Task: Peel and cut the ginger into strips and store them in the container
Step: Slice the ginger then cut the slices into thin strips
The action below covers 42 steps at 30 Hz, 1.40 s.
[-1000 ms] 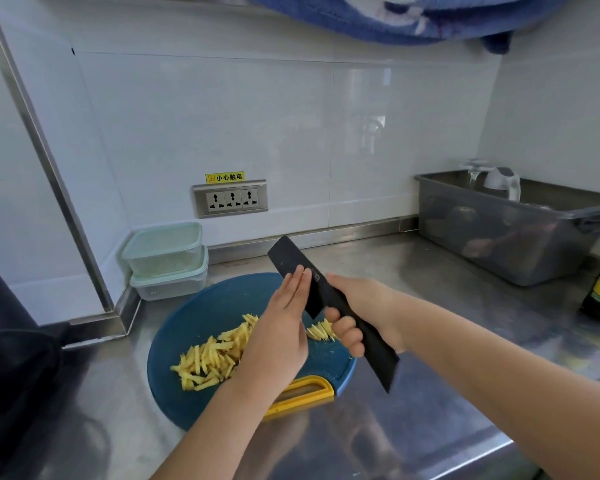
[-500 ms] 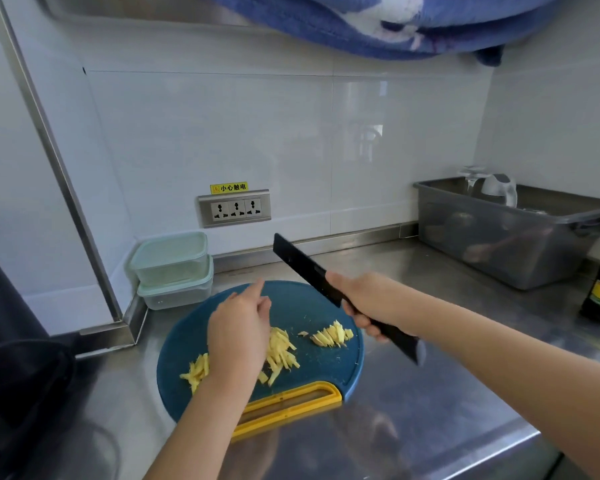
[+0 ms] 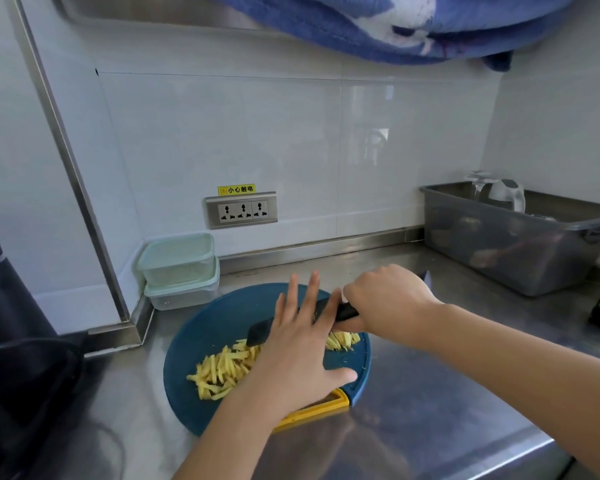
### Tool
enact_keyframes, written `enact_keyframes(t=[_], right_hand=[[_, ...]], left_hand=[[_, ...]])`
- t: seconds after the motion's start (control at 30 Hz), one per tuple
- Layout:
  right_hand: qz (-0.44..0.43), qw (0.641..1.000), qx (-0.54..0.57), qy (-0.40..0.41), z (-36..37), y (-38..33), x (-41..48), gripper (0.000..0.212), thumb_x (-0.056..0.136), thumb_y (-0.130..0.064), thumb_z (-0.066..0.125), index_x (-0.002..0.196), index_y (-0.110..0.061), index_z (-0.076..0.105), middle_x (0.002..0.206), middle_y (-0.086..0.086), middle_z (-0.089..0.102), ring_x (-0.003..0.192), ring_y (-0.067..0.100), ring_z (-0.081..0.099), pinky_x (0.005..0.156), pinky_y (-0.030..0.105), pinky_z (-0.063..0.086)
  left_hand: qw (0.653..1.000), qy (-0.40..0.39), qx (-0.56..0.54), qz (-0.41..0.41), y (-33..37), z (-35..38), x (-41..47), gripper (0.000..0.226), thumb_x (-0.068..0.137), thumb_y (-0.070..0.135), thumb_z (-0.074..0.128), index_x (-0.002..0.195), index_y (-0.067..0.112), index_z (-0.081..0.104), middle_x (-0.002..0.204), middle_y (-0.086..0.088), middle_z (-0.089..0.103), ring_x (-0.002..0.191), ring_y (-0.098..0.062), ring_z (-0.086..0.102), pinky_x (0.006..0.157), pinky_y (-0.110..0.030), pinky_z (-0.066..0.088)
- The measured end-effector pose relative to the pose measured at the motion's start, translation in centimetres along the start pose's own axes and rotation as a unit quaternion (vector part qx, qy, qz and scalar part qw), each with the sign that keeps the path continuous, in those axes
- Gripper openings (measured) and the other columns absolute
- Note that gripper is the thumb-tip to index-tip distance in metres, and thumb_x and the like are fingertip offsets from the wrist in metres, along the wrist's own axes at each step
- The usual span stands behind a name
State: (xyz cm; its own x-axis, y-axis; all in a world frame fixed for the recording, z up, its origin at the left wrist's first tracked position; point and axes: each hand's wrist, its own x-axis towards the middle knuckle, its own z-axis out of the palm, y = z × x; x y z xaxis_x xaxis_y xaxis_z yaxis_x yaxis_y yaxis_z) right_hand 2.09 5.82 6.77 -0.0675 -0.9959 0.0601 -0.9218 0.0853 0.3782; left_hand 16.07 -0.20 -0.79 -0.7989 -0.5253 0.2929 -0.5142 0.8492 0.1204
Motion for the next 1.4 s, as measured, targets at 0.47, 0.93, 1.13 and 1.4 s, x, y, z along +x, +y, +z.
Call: enact_keyframes(t=[0.47,0.93,1.13,1.4], right_hand=[[0.056,0.998,-0.013,0.003,-0.1,3.6,-1.9,0.057,0.089,-0.07,0.04,0.084,-0.017,0.06,0.066,-0.004,0.046,0.069,0.022,0.052,0.072,0.038,0.052],[0.246,0.916,0.303,-0.099,6.0,0.2,-3.8,0.052,0.103,-0.049,0.03,0.066,-0.014,0.041,0.065,0.0,0.045,0.054,0.013,0.043,0.045,0.022,0.032],[0.25,0.918,0.286,-0.113,6.4,-1.7,-4.2,0.05,0.106,-0.042,0.024,0.065,-0.016,0.035,0.068,-0.001,0.043,0.059,0.013,0.045,0.059,0.024,0.04],[0.133,0.964,0.202,-0.106,6.3,-5.3,-3.7,0.036,0.107,-0.015,0.027,0.139,-0.009,0.042,0.08,0.006,0.037,0.071,0.021,0.049,0.045,0.024,0.029]], left_hand=[[0.986,-0.046,0.054,-0.154,-3.8,0.8,1.0,0.089,0.084,0.07,0.041,0.152,0.027,0.004,0.155,-0.005,-0.024,0.137,-0.03,-0.033,0.113,-0.049,-0.012],[0.962,0.084,-0.147,-0.212,-7.6,-0.1,0.2,0.027,0.096,0.025,0.051,0.12,0.026,0.063,0.151,-0.002,0.033,0.146,-0.023,0.008,0.116,-0.039,0.012],[0.932,0.153,-0.181,-0.273,-8.5,-0.3,-0.3,0.049,0.091,0.033,0.06,0.135,0.015,0.051,0.141,-0.005,0.048,0.134,-0.022,0.039,0.109,-0.037,0.031],[0.912,0.045,-0.137,-0.383,-11.5,-0.2,-1.1,0.044,0.101,0.037,0.031,0.105,0.006,0.063,0.107,-0.015,0.064,0.09,-0.025,0.056,0.079,-0.035,0.043]])
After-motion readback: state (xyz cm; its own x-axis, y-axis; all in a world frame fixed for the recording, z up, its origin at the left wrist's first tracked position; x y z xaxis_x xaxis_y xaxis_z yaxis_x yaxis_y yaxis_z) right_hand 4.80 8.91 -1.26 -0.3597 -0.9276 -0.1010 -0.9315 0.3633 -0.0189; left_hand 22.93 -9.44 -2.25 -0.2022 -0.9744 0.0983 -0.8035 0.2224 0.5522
